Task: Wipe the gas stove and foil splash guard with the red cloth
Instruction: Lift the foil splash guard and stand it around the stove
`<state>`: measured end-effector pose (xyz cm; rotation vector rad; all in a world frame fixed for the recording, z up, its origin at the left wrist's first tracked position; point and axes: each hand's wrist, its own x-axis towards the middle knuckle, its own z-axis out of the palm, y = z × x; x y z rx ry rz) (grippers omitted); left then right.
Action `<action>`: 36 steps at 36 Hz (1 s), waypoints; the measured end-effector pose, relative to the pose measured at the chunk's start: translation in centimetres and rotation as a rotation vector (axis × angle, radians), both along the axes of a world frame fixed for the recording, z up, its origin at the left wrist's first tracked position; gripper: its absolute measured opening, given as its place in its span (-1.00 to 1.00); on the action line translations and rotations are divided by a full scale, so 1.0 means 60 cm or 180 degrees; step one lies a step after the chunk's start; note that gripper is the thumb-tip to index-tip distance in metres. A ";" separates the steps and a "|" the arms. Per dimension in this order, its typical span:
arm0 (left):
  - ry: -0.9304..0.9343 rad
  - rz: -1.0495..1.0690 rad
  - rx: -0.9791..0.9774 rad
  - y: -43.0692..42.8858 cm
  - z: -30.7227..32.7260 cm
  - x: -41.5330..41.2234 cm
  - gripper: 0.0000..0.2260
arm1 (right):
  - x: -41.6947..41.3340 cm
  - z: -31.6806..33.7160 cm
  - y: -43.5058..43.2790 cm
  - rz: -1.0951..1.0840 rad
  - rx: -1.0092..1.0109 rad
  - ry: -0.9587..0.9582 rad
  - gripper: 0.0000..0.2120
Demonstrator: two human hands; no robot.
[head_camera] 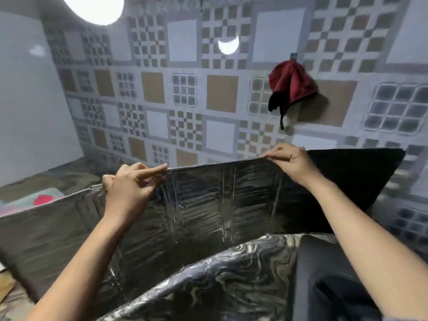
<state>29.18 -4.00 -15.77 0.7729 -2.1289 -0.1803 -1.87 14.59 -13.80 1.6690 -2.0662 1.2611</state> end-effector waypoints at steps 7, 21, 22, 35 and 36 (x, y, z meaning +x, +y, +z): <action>-0.0132 -0.0369 -0.0049 0.019 0.003 -0.130 -0.80 | -0.072 0.007 0.100 -0.0698 -0.0068 0.0078 -0.82; -0.0036 -0.1107 0.0132 0.171 -0.005 -0.372 -0.79 | -0.163 0.001 0.340 -0.1899 0.0158 -0.0155 -0.83; -0.0029 -0.1167 0.0149 0.184 -0.004 -0.386 -0.79 | -0.168 0.002 0.357 -0.1981 0.0199 -0.0178 -0.83; -0.0156 -0.1540 0.0423 0.309 -0.012 -0.517 -0.78 | -0.199 0.010 0.473 -0.2752 0.0858 0.0559 -0.84; -0.0168 -0.1542 0.0430 0.314 -0.014 -0.523 -0.78 | -0.196 0.009 0.465 -0.2668 0.0952 0.0566 -0.83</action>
